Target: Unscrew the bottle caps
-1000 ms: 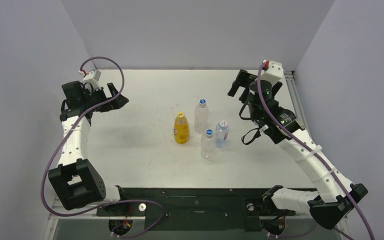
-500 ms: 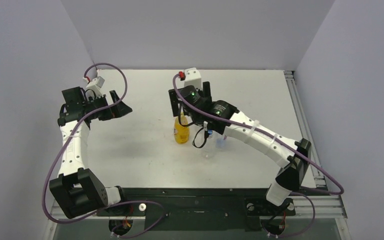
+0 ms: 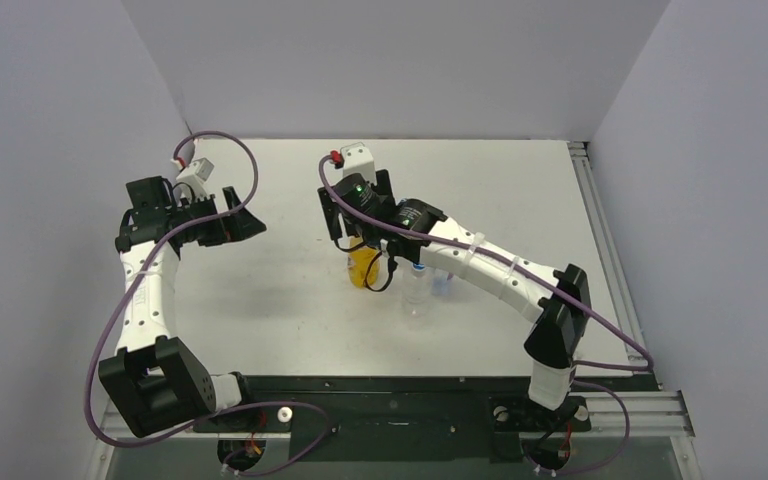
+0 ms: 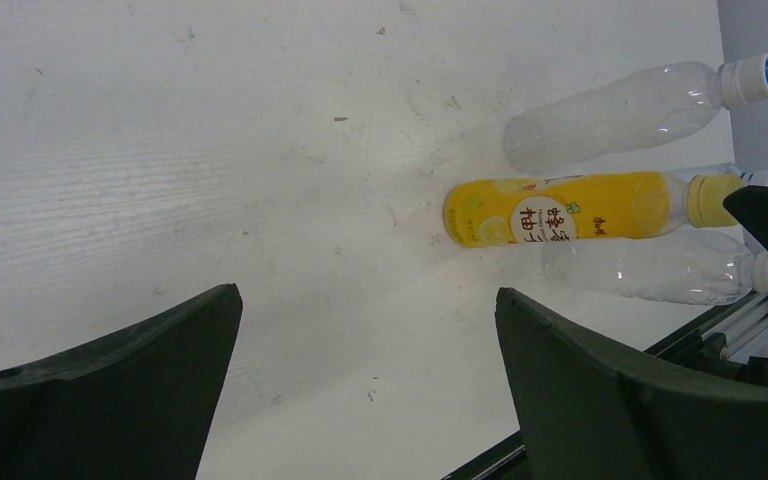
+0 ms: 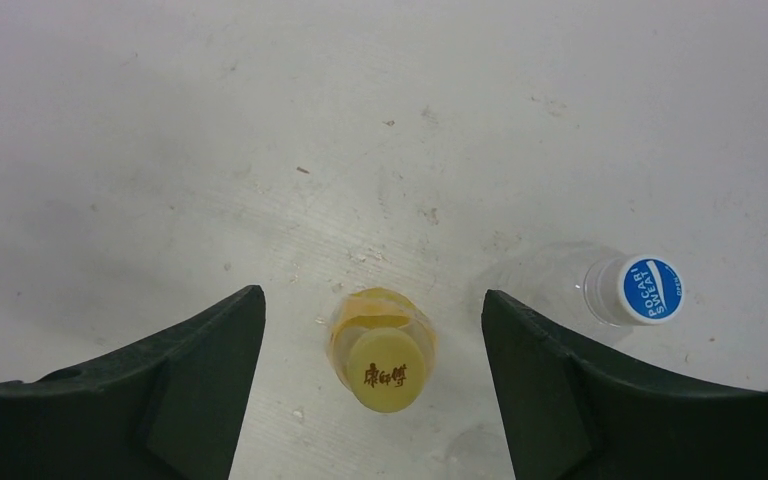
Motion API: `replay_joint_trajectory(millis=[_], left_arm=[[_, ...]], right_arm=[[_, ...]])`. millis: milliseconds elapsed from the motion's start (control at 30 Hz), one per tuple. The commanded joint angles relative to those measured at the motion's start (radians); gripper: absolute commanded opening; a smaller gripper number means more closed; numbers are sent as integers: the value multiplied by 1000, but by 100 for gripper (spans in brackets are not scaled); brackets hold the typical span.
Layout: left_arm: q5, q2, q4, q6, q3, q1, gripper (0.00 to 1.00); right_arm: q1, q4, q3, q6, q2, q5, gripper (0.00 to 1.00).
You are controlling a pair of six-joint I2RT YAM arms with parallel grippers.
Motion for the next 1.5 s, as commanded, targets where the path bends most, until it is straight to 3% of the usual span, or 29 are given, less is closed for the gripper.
replay_joint_trajectory(millis=[0, 333, 600, 767, 900, 967, 1000, 1100, 1167, 1367, 1467], left_arm=[[47, -22, -24, 55, 33, 9, 97], [80, 1, -80, 67, 65, 8, 96], [100, -35, -90, 85, 52, 6, 96], [162, -53, -140, 174, 41, -15, 97], [300, -72, -232, 323, 30, -57, 97], [400, -91, -310, 459, 22, -76, 97], [469, -112, -397, 603, 26, -83, 97], [516, -192, -534, 845, 53, -112, 96], [492, -257, -476, 827, 59, -144, 97], [324, -459, -27, 580, -74, -329, 97], [230, -501, 118, 472, -118, -404, 96]], right_arm=[[6, 43, -43, 21, -15, -10, 73], [26, 99, -188, 69, -65, -1, 66], [37, 112, -189, 54, -70, 23, 42], [42, 103, -173, 29, -83, 46, 25], [56, 108, -164, 20, -116, 48, 18], [64, 108, -152, 22, -137, 39, 18], [68, 109, -148, 25, -152, 29, 18], [81, 101, -115, 60, -184, 8, 19], [87, 88, -98, 93, -206, -7, 19], [123, 169, -168, 166, -322, -73, 20], [149, 177, -190, 181, -361, -84, 20]])
